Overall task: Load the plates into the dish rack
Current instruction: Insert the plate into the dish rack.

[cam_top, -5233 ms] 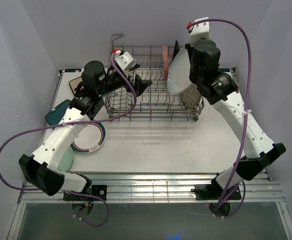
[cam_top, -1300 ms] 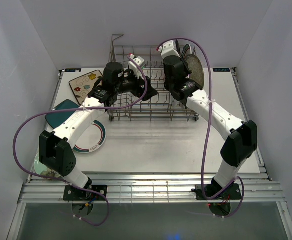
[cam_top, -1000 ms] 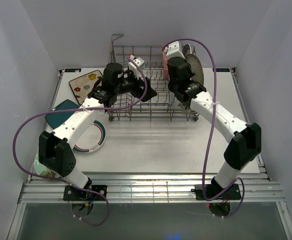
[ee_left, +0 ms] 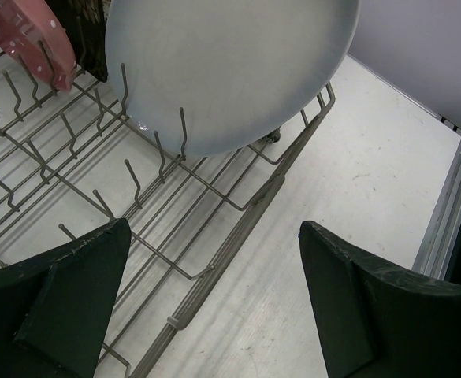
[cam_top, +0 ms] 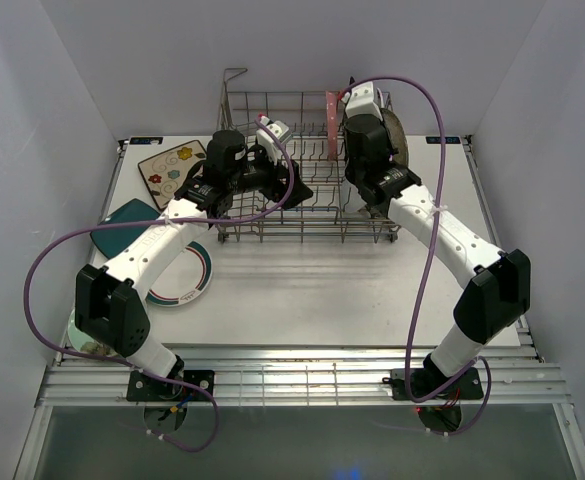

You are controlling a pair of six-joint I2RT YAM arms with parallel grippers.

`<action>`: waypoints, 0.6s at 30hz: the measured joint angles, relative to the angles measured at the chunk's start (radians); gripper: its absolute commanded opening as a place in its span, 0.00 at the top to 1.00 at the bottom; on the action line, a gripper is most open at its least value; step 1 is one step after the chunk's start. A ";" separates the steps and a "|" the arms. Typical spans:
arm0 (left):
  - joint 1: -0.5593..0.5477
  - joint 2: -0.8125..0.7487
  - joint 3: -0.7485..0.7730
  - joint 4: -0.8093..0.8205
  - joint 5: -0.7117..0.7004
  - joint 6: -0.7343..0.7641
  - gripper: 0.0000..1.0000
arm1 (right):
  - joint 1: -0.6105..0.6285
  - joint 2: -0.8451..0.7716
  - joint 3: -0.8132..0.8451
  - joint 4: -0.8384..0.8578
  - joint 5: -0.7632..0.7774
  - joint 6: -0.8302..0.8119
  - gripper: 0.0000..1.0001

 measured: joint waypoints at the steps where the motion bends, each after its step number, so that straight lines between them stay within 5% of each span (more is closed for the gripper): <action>1: 0.000 0.000 0.000 0.000 0.000 0.001 0.02 | 0.000 0.000 0.000 0.002 -0.001 0.000 0.78; 18: 0.000 -0.019 -0.039 -0.003 -0.004 0.018 0.02 | -0.034 0.111 0.164 -0.047 -0.067 -0.056 0.79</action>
